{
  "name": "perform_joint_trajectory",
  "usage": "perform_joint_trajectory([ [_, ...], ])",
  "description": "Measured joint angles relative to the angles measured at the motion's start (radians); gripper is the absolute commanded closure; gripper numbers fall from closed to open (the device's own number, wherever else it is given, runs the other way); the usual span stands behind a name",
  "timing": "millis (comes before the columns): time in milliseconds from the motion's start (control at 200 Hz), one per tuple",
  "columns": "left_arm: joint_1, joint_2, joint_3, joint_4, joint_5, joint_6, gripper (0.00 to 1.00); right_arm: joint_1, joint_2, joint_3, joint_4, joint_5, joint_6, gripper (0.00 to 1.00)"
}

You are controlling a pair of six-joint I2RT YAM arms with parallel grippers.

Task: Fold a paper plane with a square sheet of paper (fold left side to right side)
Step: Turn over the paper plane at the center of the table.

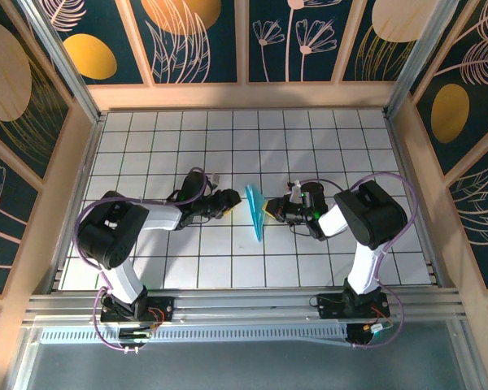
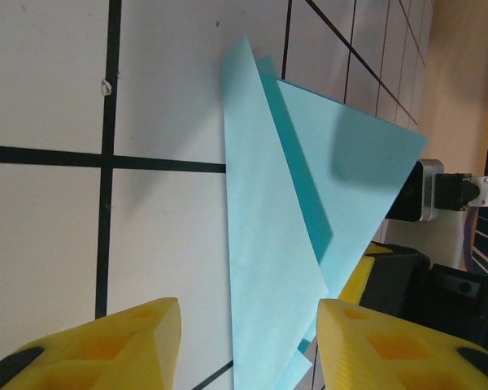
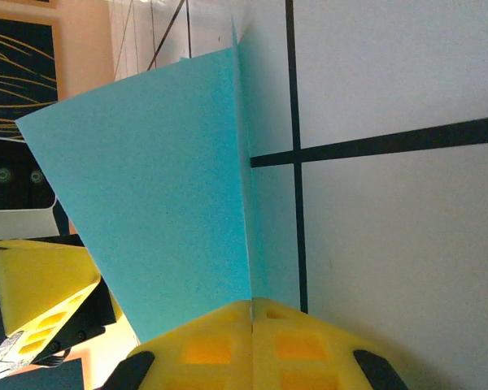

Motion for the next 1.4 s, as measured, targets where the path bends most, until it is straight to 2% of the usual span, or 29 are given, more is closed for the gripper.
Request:
perform_joint_trajectory([
  [631,-0.027,0.098,0.103,0.005,0.017,-0.004,0.45,0.000,0.000,0.013,-0.051,0.001,-0.031,1.00],
  [1261,-0.034,0.127,0.141,-0.035,0.012,0.023,0.68,0.001,-0.016,0.040,-0.131,0.001,-0.076,1.00],
  [1396,-0.034,0.127,0.141,-0.045,0.010,0.024,0.69,0.002,-0.029,0.043,-0.158,0.017,-0.087,1.00],
])
